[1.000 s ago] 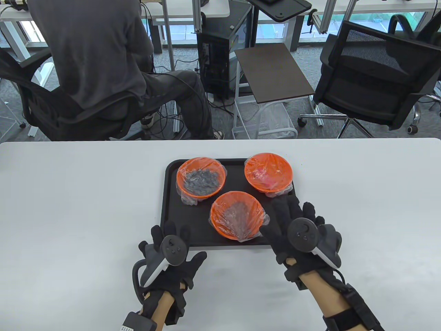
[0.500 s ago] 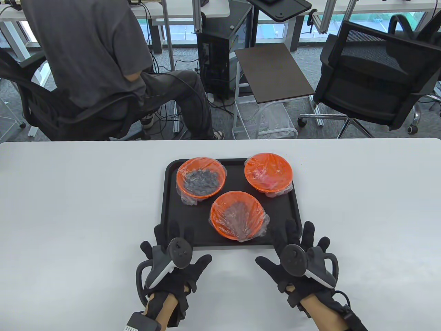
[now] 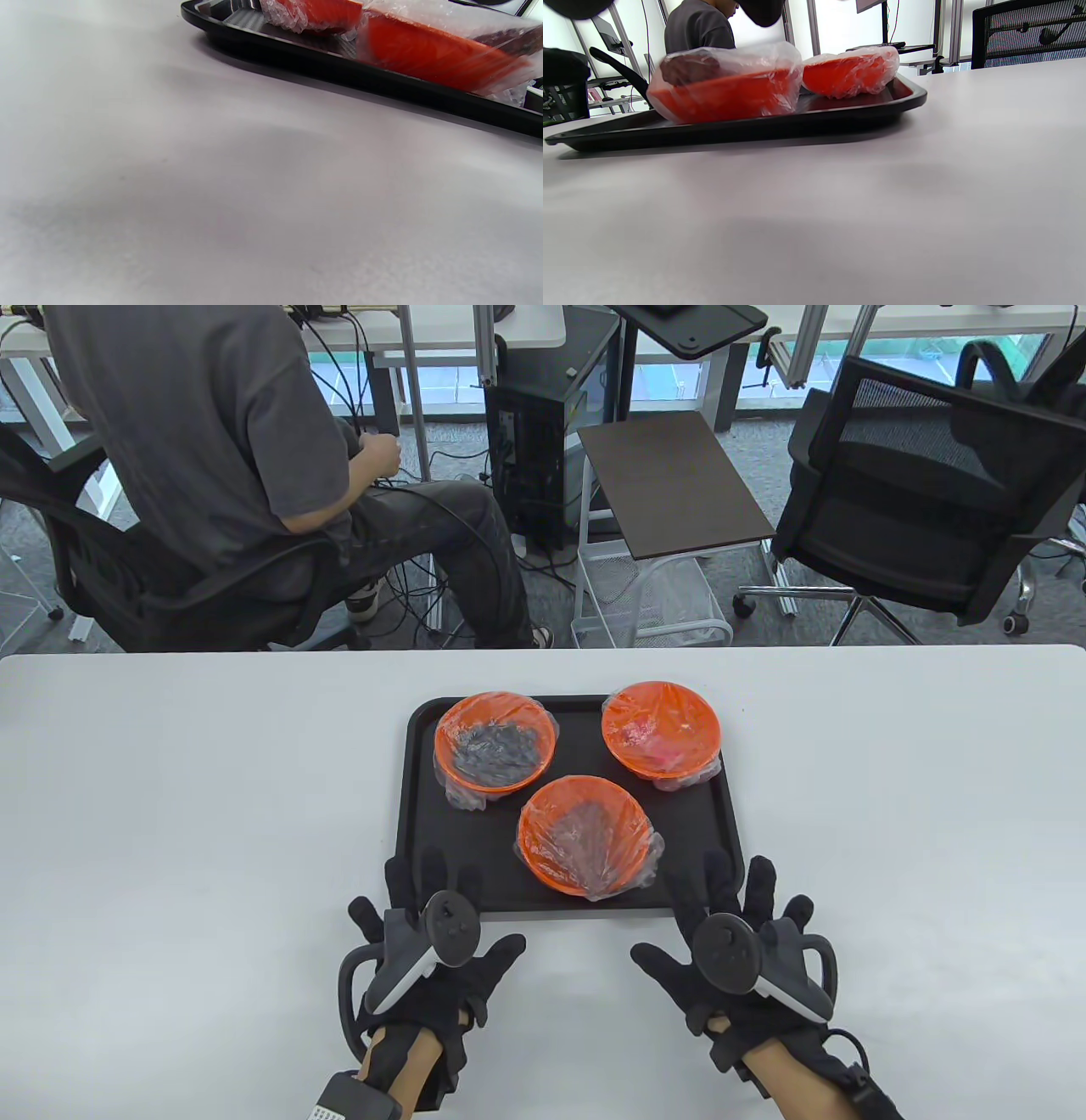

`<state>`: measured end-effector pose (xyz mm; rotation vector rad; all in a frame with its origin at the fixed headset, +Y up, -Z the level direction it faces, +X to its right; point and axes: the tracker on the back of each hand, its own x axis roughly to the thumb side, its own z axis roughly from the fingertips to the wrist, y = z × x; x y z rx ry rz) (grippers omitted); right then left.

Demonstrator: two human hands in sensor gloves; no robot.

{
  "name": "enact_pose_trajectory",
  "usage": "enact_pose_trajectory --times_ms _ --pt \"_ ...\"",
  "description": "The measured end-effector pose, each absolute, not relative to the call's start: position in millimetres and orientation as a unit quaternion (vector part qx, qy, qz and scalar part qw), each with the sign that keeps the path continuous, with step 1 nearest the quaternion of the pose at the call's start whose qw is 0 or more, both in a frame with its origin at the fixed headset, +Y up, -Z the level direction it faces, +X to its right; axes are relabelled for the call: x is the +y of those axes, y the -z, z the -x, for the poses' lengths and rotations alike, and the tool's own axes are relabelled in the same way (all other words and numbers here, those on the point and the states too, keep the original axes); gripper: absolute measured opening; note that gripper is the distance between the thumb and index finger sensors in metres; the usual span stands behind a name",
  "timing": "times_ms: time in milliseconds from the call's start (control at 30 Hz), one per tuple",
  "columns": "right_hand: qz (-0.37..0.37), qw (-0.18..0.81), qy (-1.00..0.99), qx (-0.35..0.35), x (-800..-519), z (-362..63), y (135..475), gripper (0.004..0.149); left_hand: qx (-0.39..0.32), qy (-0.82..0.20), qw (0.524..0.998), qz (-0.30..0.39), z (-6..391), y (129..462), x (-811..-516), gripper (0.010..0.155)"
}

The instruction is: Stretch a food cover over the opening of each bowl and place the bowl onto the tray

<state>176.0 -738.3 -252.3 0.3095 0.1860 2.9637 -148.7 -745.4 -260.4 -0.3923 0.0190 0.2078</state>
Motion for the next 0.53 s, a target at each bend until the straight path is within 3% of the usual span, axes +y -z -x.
enact_pose_trajectory --times_ms 533 --pt "-0.108 0.088 -0.986 0.089 -741.0 -175.3 252.0 0.095 0.012 -0.111 0.974 0.196 151.1 261.6 -745.5 0.092"
